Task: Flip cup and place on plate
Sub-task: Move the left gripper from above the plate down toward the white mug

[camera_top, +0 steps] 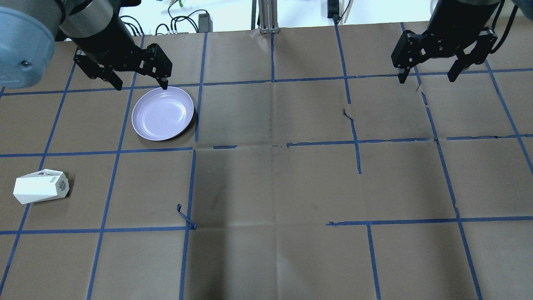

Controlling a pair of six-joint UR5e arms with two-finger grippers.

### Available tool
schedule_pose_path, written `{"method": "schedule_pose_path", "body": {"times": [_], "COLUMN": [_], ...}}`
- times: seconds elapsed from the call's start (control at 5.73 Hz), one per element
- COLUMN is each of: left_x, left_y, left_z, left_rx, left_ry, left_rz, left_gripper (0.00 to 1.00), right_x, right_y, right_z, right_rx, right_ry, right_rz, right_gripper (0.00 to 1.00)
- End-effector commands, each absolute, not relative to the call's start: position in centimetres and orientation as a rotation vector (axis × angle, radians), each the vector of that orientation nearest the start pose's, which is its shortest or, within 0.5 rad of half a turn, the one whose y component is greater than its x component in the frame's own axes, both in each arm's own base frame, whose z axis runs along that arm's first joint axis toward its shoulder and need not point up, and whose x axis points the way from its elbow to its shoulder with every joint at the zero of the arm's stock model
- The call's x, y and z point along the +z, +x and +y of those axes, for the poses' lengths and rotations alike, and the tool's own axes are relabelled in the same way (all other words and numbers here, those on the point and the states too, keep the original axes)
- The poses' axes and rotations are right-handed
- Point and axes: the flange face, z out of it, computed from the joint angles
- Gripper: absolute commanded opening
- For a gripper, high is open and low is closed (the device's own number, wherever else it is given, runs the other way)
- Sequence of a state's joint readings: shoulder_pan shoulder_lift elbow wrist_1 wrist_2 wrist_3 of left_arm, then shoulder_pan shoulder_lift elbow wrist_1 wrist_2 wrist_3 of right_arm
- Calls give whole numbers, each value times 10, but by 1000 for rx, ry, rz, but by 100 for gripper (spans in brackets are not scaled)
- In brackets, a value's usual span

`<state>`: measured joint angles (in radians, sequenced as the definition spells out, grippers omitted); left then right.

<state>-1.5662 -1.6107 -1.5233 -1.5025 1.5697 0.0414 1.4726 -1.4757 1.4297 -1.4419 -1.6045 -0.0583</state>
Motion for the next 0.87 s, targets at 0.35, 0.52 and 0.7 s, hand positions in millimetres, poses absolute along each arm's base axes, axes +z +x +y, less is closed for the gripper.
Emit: {"method": "schedule_pose_path", "body": {"times": [0.35, 0.52, 0.7], "left_x": [508, 514, 517], "left_y": [-57, -10, 31], "left_z": [-522, -521, -515], "left_rx": [-138, -156, -146], "left_ry": [-61, -161, -157], "left_rz": [3137, 3131, 3126], "left_gripper": [99, 99, 99], "right_x": [496, 496, 496], "right_y": [78, 78, 78], "right_z": [-533, -533, -533], "right_rx": [135, 135, 135], "right_ry": [61, 61, 61], "right_rz": [3165, 3165, 3165], "right_gripper": [100, 100, 100]}}
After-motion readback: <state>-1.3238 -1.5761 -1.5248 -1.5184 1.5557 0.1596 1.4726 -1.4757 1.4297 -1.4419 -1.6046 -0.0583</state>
